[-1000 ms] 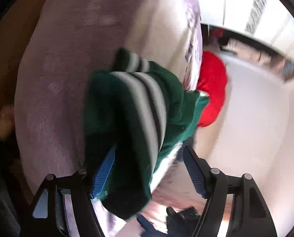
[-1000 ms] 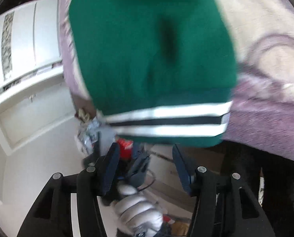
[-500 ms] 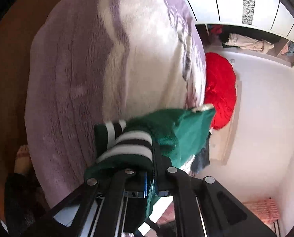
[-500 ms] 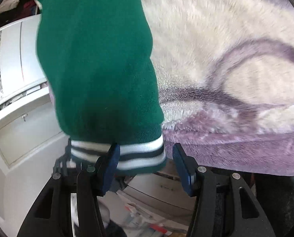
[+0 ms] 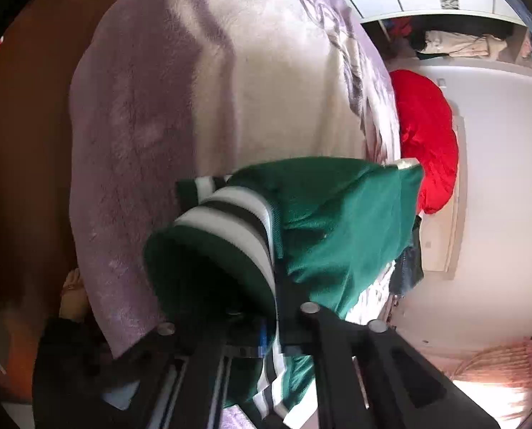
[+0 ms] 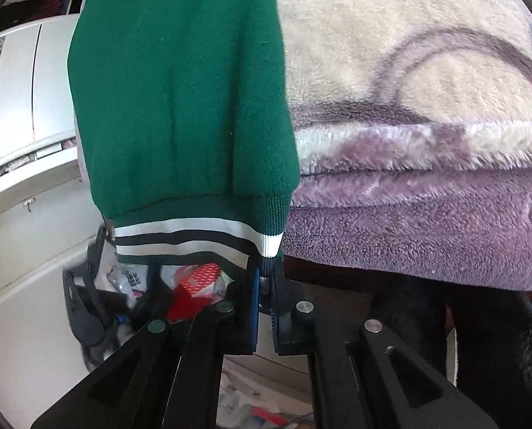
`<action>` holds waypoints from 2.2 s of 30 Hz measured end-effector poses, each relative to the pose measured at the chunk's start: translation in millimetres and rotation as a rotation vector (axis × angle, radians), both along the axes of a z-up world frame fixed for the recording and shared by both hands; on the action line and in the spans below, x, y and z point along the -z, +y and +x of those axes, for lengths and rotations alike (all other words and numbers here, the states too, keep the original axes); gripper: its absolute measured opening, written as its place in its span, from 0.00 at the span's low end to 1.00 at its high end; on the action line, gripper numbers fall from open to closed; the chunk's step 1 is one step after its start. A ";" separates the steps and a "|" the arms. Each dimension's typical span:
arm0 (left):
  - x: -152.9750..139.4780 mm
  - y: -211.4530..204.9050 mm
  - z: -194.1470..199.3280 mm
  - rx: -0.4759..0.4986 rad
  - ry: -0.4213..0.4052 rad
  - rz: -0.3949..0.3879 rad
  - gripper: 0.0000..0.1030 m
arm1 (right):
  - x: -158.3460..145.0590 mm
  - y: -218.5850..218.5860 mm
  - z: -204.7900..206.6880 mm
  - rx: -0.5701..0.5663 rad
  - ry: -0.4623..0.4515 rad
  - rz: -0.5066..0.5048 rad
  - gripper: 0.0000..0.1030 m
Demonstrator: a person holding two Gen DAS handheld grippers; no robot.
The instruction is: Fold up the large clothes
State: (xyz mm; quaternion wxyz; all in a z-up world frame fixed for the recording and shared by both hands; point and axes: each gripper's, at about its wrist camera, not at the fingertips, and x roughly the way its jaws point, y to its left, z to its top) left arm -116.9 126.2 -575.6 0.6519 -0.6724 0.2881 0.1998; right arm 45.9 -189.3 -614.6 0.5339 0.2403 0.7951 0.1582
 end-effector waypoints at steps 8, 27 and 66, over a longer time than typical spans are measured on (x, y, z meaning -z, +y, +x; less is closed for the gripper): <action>13.5 29.8 -24.6 -0.020 0.081 -0.112 0.08 | 15.8 56.0 11.0 -0.121 -0.018 0.004 0.06; -157.9 -21.9 167.3 0.702 0.391 0.665 0.97 | -53.3 -31.9 108.0 0.056 -0.112 0.017 0.79; 36.0 64.7 247.6 1.184 0.103 -0.045 0.95 | 125.8 17.0 239.0 0.225 0.117 0.388 0.97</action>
